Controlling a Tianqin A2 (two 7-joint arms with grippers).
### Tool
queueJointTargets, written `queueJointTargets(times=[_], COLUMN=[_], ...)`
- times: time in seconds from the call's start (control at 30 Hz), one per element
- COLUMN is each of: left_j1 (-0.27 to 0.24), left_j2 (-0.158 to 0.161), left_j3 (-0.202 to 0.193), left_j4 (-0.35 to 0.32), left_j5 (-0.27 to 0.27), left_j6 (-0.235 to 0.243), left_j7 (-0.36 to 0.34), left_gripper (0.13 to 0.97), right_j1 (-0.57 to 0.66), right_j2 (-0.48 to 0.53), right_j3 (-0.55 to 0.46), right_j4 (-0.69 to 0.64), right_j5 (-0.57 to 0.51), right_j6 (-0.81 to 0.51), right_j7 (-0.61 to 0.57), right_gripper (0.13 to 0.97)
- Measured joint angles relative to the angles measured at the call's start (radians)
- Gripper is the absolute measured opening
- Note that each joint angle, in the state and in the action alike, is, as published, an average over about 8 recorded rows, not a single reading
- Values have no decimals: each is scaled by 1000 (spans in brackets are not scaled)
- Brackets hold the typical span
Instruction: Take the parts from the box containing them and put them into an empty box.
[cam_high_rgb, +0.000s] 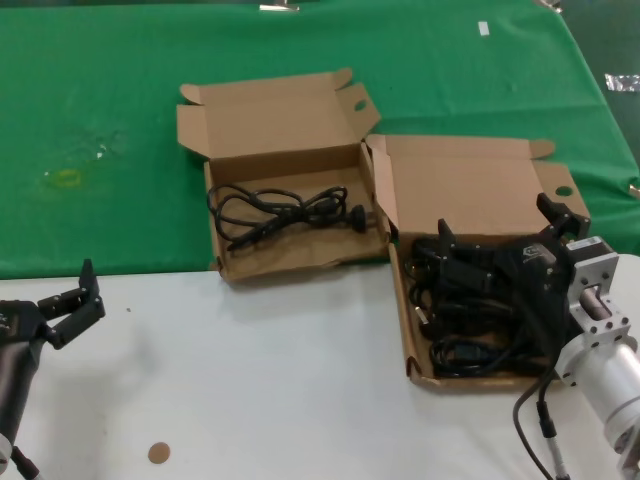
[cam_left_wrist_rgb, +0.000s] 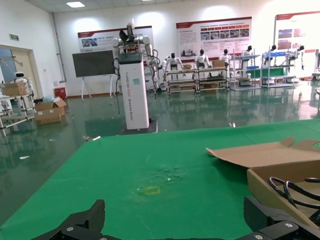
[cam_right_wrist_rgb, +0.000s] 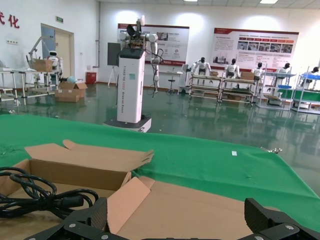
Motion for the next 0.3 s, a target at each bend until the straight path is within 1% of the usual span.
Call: queueJointTargets(times=[0.3], left_j1=[0], left_j2=[0], left_j3=[0], left_j4=[0], left_j5=[0], left_j6=[0], left_j7=[0], left_gripper=[966], right_j1=[0], right_j2=[0], right_j3=[0], right_j4=[0], right_j5=[0], right_j6=[0], right_j7=[0], right_gripper=[966])
